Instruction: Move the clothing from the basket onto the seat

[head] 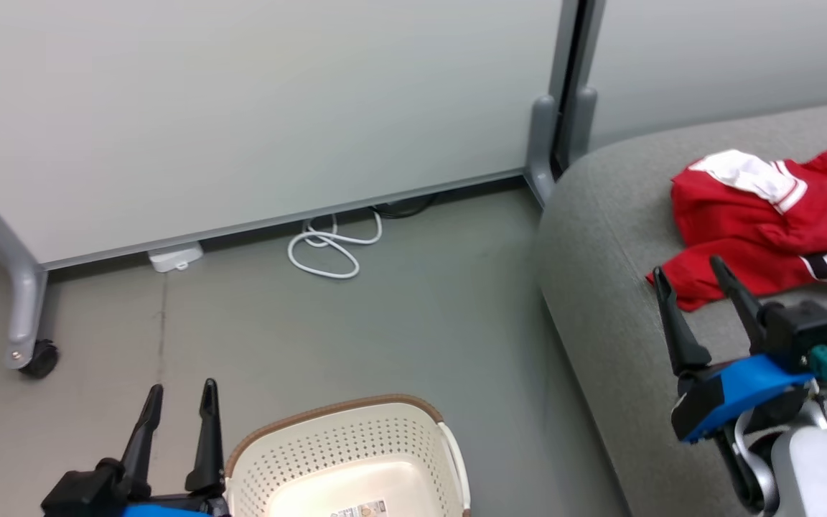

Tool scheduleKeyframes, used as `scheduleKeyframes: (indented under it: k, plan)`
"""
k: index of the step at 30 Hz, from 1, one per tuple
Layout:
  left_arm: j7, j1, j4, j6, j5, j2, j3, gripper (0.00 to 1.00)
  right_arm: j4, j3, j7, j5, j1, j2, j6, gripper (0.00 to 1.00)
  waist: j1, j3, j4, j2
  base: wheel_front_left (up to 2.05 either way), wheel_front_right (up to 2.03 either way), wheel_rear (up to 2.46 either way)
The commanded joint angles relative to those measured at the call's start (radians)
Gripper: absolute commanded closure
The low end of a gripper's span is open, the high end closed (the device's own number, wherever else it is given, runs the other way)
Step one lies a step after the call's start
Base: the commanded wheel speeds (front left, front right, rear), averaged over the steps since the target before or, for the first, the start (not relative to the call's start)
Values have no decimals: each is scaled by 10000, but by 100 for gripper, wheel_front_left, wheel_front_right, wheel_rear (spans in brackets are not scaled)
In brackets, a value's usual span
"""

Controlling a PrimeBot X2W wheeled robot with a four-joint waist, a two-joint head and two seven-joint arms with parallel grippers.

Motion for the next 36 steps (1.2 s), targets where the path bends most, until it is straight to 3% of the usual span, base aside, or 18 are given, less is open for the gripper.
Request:
scheduleKeyframes:
  k: [1, 14, 36]
  plan:
    - [-37, 167, 14, -17, 65, -46, 216, 0, -312, -53, 53, -66, 410, 177, 1, 0, 4, -310, 377, -1, 0, 0, 0]
    - [-35, 678, 401, -269, 487, -544, 1155, 0, -1460, 2, 53, -671, 2288, 987, 1, 0, 4, -674, 928, -1, 0, 0, 0]
    - [-36, 664, 719, -584, 887, -747, 1296, 0, -1192, 147, -92, -319, 2645, 1079, 1, 0, 4, -641, 975, -1, 0, 0, 0]
